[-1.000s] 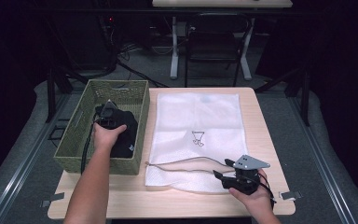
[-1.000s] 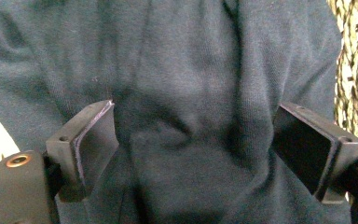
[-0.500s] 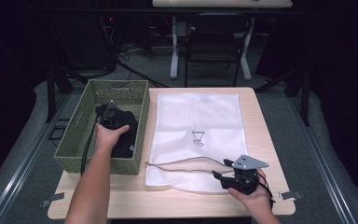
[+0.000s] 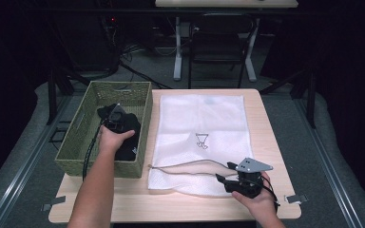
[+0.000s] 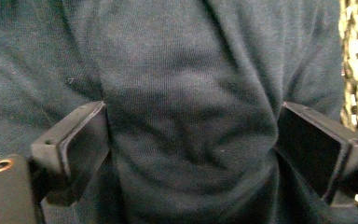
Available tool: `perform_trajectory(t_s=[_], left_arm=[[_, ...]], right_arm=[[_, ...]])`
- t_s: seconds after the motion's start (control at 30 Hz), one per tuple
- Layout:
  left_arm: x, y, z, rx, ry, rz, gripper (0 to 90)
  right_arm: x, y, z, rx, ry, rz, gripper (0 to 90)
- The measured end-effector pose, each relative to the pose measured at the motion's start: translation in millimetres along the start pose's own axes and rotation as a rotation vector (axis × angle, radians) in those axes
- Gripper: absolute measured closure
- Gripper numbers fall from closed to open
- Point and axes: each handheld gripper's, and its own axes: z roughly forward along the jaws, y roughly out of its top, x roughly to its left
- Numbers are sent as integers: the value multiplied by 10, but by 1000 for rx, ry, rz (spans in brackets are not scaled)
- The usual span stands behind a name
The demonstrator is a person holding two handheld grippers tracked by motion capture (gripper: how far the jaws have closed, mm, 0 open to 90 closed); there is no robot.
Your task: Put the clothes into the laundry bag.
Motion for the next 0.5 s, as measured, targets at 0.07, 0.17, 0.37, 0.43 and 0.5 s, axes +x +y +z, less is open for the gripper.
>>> perform_trajectory(t_s=[0.07, 0.17, 0.37, 0.43, 0.5], left_arm=[[-5, -3, 13, 2, 6, -7, 51], [5, -7, 31, 1, 6, -4, 23], [2, -14, 48, -6, 9, 2, 0], [0, -14, 50, -7, 10, 2, 0], [-6, -16, 55, -9, 12, -3, 0]], right_arm=[[0, 0, -1, 0, 0, 1, 364], [-3, -2, 1, 1, 1, -1, 364], [-5, -2, 1, 2, 0, 0, 364], [-3, -2, 0, 1, 1, -2, 364], [-2, -3, 0, 3, 1, -1, 364]])
